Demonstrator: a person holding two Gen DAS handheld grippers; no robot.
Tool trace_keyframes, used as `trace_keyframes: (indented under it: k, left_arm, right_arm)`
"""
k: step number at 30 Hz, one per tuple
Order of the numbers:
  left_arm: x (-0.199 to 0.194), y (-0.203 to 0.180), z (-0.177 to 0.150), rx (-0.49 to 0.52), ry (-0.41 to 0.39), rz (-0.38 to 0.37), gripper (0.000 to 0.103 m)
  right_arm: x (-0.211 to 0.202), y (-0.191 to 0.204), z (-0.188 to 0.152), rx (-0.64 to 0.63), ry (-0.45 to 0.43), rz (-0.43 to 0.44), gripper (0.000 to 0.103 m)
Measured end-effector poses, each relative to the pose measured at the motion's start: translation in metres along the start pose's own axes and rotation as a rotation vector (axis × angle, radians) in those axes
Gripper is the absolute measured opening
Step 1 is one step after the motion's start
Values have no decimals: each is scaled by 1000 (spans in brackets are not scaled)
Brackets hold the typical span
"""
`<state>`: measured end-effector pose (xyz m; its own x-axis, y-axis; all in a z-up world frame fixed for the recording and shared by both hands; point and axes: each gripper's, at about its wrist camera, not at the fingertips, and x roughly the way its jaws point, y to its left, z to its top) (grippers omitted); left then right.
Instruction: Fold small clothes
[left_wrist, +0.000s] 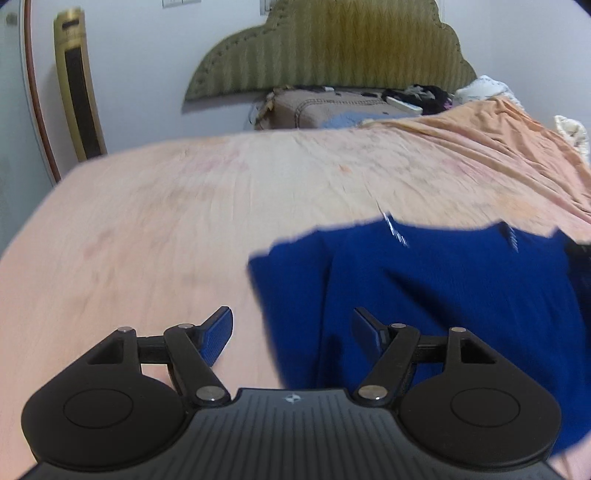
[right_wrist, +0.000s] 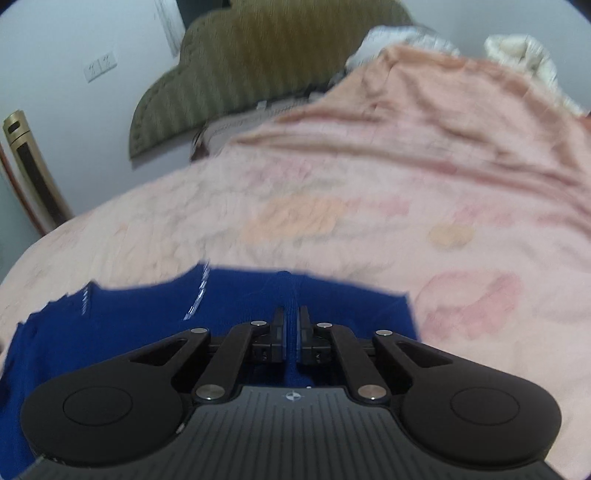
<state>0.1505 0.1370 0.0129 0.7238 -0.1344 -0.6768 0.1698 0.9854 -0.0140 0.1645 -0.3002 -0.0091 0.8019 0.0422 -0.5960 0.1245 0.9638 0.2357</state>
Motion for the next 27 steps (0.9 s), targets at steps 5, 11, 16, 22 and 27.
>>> trace_keyframes:
  k: [5,11,16,22,27]
  left_arm:
    - [-17,3,-29,18,23,-55,71]
    - [-12,-11,-48,110,99,-86,16]
    - [-18,-21,-56,178,79,-50,4]
    - [-23,-16,-60,211,62,0,3]
    - [-33,-24,-55,274,50,19,4]
  right_arm:
    - [2,0,1,-17,-43,-77,5]
    - [5,6,-4,-41,-57,-105,5]
    - [4,5,2,-44,-85,-127,5]
    - [19,5,-2,-61,-67,-143,5]
    - [20,-1,-2,-22,-38,-132,20]
